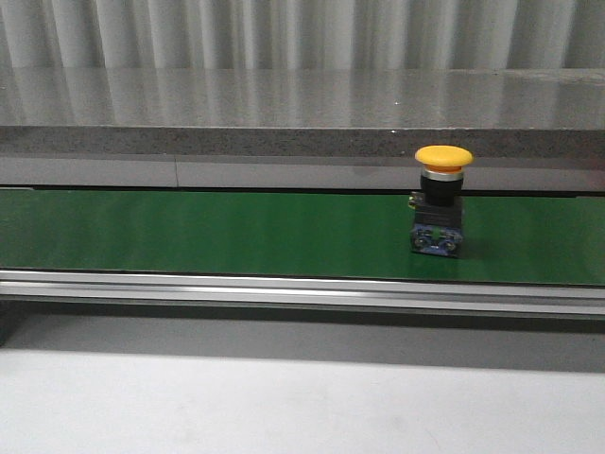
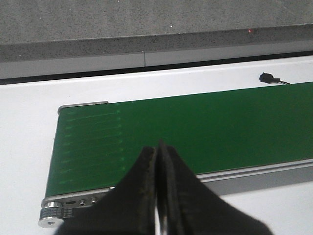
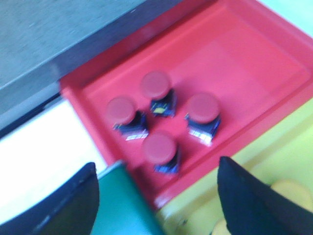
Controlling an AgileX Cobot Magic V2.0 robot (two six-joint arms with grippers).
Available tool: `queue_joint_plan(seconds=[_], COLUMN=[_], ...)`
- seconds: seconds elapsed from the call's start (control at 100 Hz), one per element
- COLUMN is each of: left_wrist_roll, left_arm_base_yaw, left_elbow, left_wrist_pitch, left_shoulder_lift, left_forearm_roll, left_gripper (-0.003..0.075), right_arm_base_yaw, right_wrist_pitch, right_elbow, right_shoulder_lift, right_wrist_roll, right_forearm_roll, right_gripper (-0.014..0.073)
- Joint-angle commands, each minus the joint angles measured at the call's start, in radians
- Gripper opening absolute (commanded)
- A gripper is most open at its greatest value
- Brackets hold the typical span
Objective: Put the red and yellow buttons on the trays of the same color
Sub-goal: 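Move the right gripper over the yellow button and grasp it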
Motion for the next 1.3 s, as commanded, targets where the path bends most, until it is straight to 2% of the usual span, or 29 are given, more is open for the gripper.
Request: queue_joint_plan(seconds=[0.0,0.19,0.39,0.61,0.75,1.03,1.14,1.29], left_wrist_roll=[0.002,0.002,0.002,0.002,0.002,0.002,0.002,0.002], left_arm_base_yaw=[-0.009,-0.009,-0.009,-0.009,-0.009,-0.009,-0.009,-0.009], left_elbow=[-0.026,-0.026,-0.026,-0.026,-0.026,-0.026,-0.026,-0.026], left_wrist_pitch=[-0.065,-0.065,-0.065,-0.065,-0.065,-0.065,-0.065,-0.065], left_shoulder_lift=[0.004,0.004,0.004,0.004,0.004,0.004,0.004,0.004], left_forearm_roll=[-0.019,-0.019,-0.019,-0.019,-0.019,-0.019,-0.019,-0.019], left_gripper=[-0.002,-0.002,-0.002,-0.002,-0.002,-0.002,-0.002,-0.002], right_arm_base_yaw=[0.039,0.143,0.282,0.439,0.525,0.583,0.583,0.583], right_wrist_pitch=[0.037,0.128,0.225,0.339,0.399,0.46,0.411,0.306], right_elbow=[-0.021,-0.021,-0.021,-0.021,-0.021,-0.021,-0.023,-0.023], right_shoulder_lift=[-0.085,-0.169,-0.18,-0.176,-0.141,-0.002,0.061,0.117], right_wrist_roll=[-0.011,-0.032,-0.056,-0.072,-0.139,-0.324,-0.373,-0.374], right_forearm_roll=[0.001,0.002,0.002,0.003,0.009,0.141,0.179,0.179], right_gripper=[0.0521,0.0526,0.0627,0.0629,0.0629,0.0627,0.0627,0.0624])
